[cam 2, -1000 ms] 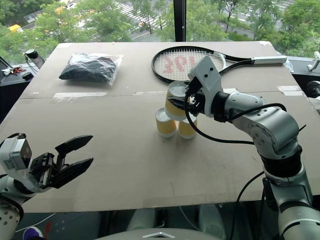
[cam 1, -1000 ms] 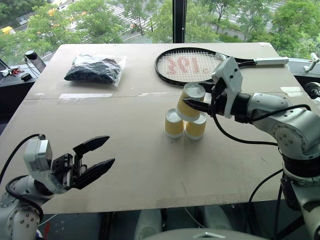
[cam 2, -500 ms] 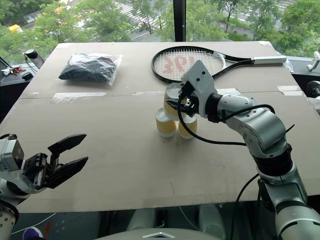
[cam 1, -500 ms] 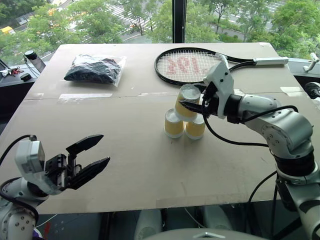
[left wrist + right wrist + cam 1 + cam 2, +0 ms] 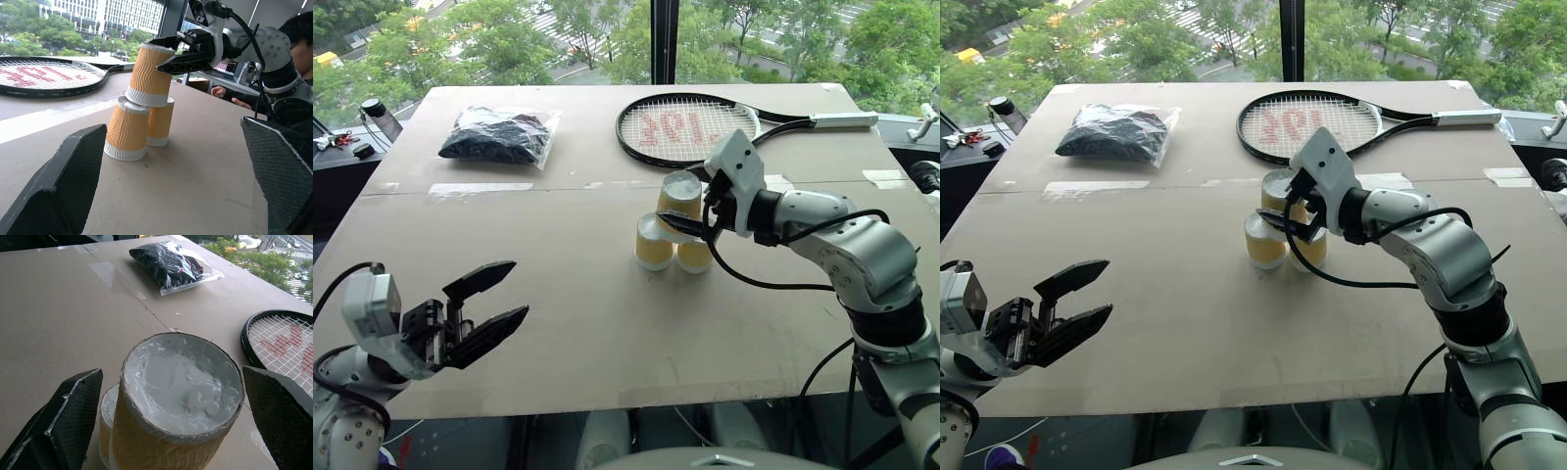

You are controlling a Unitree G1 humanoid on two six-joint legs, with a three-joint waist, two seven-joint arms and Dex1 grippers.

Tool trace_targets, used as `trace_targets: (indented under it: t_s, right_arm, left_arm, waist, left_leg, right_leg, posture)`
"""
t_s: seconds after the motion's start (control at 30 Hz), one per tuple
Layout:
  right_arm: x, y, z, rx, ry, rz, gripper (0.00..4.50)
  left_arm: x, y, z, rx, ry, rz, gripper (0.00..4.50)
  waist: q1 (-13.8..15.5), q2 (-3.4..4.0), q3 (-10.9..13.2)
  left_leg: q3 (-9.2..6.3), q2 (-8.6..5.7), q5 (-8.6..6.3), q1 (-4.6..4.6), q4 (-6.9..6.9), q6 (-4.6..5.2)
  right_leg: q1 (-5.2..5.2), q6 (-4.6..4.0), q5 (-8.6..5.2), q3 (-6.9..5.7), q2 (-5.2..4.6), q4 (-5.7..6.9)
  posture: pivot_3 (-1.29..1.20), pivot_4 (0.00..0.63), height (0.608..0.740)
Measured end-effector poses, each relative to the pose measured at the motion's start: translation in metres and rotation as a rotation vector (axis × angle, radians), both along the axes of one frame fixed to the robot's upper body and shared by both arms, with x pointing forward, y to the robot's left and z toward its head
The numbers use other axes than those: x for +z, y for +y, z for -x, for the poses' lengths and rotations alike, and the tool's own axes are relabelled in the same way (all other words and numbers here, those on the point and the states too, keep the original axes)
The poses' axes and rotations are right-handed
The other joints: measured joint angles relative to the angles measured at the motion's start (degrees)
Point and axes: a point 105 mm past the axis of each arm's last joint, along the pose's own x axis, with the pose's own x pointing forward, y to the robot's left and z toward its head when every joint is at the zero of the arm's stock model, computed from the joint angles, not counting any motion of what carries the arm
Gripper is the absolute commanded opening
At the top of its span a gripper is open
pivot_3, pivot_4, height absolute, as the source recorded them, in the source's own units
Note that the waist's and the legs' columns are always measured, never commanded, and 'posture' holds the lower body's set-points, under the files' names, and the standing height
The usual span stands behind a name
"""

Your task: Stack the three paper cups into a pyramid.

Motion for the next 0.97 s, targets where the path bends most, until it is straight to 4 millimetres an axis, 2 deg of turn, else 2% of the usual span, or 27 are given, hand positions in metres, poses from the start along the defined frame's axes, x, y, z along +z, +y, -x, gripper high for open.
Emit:
trace_targets:
  t_s: [0.1,0.27,0.33,0.4,0.47,0.6,0.8,0.9,0.97]
  right_arm:
    - [0.009,-0.005,0.005,0.006,-0.043,-0.034,4.46]
    - [0.011,-0.014,0.014,0.017,-0.047,-0.083,4.46]
    - [0.017,-0.02,0.017,0.013,-0.055,-0.126,4.46]
    - [0.026,-0.032,0.021,-0.002,-0.072,-0.189,4.46]
    - [0.026,-0.049,0.027,-0.031,-0.083,-0.221,4.46]
    - [-0.003,-0.079,0.046,-0.06,-0.004,-0.224,4.46]
    - [-0.064,-0.145,0.083,-0.192,0.165,-0.107,4.46]
    - [-0.086,-0.167,0.091,-0.243,0.212,-0.064,4.46]
    - [-0.091,-0.174,0.092,-0.252,0.201,-0.029,4.46]
  left_arm:
    - [0.0,-0.001,-0.002,-0.007,-0.004,0.006,4.5]
    - [0.001,-0.005,-0.008,-0.029,-0.011,0.021,4.5]
    - [0.003,-0.006,-0.01,-0.037,-0.02,0.024,4.5]
    - [-0.001,-0.009,-0.013,-0.047,-0.007,0.023,4.5]
    - [-0.007,-0.008,-0.017,-0.034,0.02,0.014,4.5]
    - [-0.019,-0.004,-0.024,0.036,0.077,-0.009,4.5]
    - [-0.043,0.004,-0.04,0.191,0.202,-0.127,4.5]
    - [-0.05,0.01,-0.042,0.222,0.234,-0.172,4.5]
    - [-0.05,0.01,-0.042,0.215,0.239,-0.192,4.5]
  waist:
    - [0.1,-0.01,0.0]
    - [0.1,-0.01,0.0]
    - [0.0,-0.01,0.0]
    - [0.1,-0.01,0.0]
    - [0.3,-0.07,0.0]
    - [0.4,-0.11,0.0]
    - [0.3,-0.16,0.0]
    - [-0.2,-0.17,0.0]
    - [-0.1,-0.17,0.0]
  left_leg:
    - [-0.02,0.0,0.0,0.0,0.0,0.0]
    - [-0.01,0.0,0.0,0.0,0.0,0.0]
    - [0.0,0.0,0.0,0.0,0.0,0.0]
    - [-0.01,-0.01,0.0,0.0,-0.01,0.0]
    - [-0.04,-0.01,0.0,-0.01,-0.06,0.0]
    - [-0.04,-0.04,-0.01,-0.02,-0.14,0.01]
    - [-0.13,-0.05,-0.13,0.2,-0.17,0.22]
    - [-0.07,-0.02,-0.14,0.3,-0.17,0.24]
    - [-0.08,-0.02,-0.14,0.33,-0.17,0.25]
  right_leg:
    - [0.01,0.0,0.0,-0.01,0.0,0.0]
    - [0.01,0.0,0.0,-0.01,0.0,0.01]
    - [0.01,0.0,0.0,0.0,0.0,0.0]
    - [0.02,0.01,0.0,0.0,0.01,-0.01]
    - [0.02,0.01,0.0,-0.03,0.01,-0.06]
    - [0.04,0.01,0.0,-0.01,-0.01,-0.14]
    - [0.27,0.02,0.0,-0.04,0.04,-0.18]
    - [0.29,0.02,0.0,0.05,0.08,-0.13]
    - [0.28,0.01,0.0,0.05,0.08,-0.09]
  posture:
    - [0.0,0.15,0.74]
    - [0.0,0.15,0.74]
    - [0.0,0.15,0.74]
    - [0.0,0.15,0.74]
    - [0.0,0.15,0.74]
    - [0.0,0.15,0.74]
    - [0.0,0.15,0.74]
    - [0.0,0.15,0.74]
    - [0.0,0.15,0.74]
